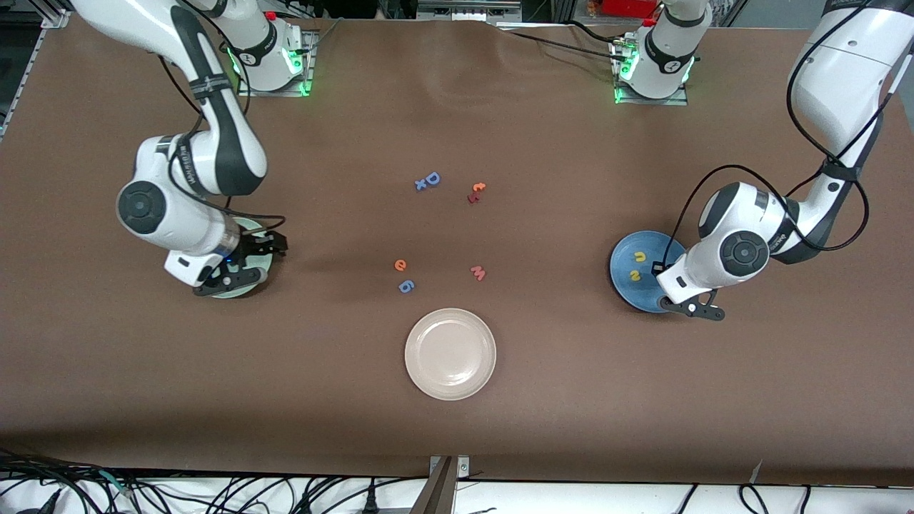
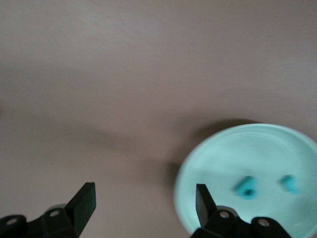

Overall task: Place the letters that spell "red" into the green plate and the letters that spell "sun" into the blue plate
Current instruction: 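Place the b on the green plate while the left gripper drops the n, then grasp the orange e with the right gripper while the left gripper withdraws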

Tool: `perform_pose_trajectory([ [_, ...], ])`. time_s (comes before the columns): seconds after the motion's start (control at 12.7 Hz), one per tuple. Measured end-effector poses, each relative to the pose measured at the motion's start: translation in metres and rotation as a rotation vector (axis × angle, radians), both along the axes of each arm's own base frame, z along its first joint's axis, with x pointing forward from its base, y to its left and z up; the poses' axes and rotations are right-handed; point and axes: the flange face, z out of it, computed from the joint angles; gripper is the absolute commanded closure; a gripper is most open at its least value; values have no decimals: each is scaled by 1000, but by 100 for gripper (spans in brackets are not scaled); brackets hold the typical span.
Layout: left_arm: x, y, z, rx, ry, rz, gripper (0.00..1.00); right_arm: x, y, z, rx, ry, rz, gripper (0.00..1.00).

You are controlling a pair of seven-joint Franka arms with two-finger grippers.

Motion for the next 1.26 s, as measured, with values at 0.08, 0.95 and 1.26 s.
perform_pose_trajectory([
  [0.08,1,-2,2,-2,-4,-2,0,-5,24,1,5,4,-47,10],
  [0.95,23,-38,196,22,-40,76,0,-42,193,-57,-26,-85,-299,10],
  [1.26,34,-40,304,10,-95,111,0,-39,217,-83,-30,-86,-442,11],
])
